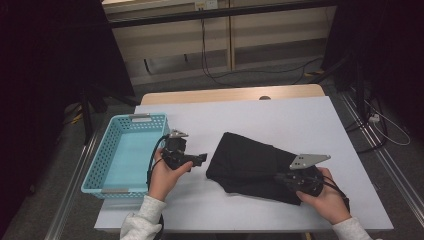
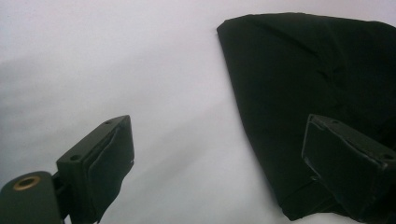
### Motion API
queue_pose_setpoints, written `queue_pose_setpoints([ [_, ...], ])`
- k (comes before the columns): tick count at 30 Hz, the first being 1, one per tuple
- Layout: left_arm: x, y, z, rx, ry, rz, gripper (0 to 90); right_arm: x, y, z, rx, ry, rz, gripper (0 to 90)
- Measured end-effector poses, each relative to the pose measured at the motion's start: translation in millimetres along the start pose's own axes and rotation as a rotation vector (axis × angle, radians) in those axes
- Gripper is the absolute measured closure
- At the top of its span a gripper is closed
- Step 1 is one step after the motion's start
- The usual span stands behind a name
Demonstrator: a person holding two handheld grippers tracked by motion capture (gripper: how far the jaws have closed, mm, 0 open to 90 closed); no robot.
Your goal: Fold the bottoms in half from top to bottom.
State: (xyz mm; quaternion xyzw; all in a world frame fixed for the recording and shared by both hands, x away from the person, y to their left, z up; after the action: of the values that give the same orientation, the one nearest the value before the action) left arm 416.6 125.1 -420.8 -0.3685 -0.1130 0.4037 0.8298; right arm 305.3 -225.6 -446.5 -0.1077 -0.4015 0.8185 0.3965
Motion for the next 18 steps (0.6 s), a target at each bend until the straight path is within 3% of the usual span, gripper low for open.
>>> queue_pose_setpoints([
  [18,1.2,0.2,0.3,0.009,0.002,-0.003,9.1,-3.2,5.6,7.7,-0.01,0.005,-0.009,89.3],
])
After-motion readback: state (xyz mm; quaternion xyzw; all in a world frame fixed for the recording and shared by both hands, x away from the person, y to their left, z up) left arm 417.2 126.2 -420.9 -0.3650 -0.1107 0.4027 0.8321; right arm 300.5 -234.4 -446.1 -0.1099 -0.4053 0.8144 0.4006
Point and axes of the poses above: each handheld gripper's, and its own axes: z roughly backward along the jaws, y roughly out of its underside, x roughly to its left, the point moved 2 cm from there along -z, roughly forward along the jaws, and after that the axes turned 4 degrees about -z, right-handed, at the moved point
